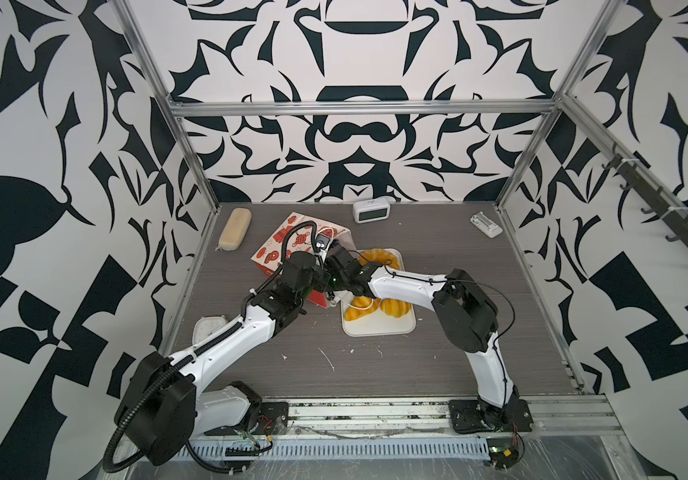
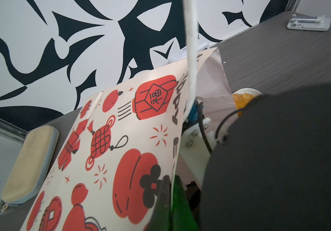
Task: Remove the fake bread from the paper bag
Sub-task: 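Close the right tongs on the ring bread inside the bag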
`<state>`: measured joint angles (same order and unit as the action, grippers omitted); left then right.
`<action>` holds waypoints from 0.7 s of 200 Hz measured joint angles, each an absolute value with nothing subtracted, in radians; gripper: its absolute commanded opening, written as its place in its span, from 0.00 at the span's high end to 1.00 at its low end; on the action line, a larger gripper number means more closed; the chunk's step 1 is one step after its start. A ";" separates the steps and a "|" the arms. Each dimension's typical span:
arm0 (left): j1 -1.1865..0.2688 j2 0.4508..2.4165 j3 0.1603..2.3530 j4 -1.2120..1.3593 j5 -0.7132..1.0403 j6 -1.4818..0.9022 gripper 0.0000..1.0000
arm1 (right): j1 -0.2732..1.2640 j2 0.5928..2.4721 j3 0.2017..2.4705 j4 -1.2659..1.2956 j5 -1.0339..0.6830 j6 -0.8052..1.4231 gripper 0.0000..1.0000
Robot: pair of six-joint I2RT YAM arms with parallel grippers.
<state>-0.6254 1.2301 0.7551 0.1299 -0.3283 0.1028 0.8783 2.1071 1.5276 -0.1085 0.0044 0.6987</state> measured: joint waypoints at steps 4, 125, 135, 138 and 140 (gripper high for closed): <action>-0.626 1.231 0.755 0.131 -0.327 0.103 1.00 | 0.878 2.099 1.518 -0.108 0.004 0.698 1.00; -0.633 1.254 0.755 0.134 -0.321 0.112 1.00 | 0.877 1.856 1.228 -0.059 -0.022 0.700 1.00; -0.633 1.254 0.755 0.134 -0.320 0.113 1.00 | 0.877 1.853 1.224 -0.053 -0.033 0.700 1.00; -0.633 1.254 0.755 0.134 -0.319 0.113 1.00 | 0.877 1.853 1.224 -0.051 -0.036 0.700 1.00; -0.633 1.254 0.755 0.134 -0.318 0.113 1.00 | 0.877 1.853 1.224 -0.049 -0.039 0.699 1.00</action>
<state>-0.6334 1.2541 0.7551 0.1341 -0.3183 0.1127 0.8772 1.8526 1.2236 -0.0494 -0.0391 0.6994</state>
